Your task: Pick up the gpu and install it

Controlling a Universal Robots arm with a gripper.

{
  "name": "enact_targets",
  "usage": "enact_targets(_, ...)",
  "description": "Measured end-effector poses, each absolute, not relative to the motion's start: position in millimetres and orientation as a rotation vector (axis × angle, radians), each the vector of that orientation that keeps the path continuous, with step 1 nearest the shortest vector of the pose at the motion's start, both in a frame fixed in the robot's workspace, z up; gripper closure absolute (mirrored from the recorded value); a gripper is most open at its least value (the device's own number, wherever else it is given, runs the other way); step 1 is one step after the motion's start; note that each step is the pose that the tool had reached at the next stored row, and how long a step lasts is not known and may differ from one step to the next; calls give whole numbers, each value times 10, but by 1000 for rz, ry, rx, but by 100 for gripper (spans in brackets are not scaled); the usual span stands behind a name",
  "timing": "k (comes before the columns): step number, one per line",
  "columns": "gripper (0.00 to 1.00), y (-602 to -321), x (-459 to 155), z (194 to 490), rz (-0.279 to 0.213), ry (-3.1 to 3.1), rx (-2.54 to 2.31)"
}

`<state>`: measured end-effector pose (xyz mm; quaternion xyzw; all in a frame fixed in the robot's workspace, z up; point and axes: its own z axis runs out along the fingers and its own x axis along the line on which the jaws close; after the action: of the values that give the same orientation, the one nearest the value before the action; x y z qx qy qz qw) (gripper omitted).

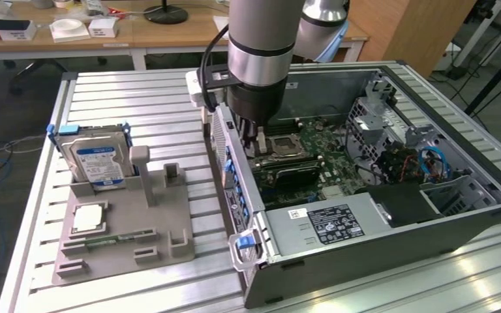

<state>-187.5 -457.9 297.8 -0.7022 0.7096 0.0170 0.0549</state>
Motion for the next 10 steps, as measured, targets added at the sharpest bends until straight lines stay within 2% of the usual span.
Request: enact_targets(10, 89, -4587, -1905, 3004, 28, 2145, -2118)
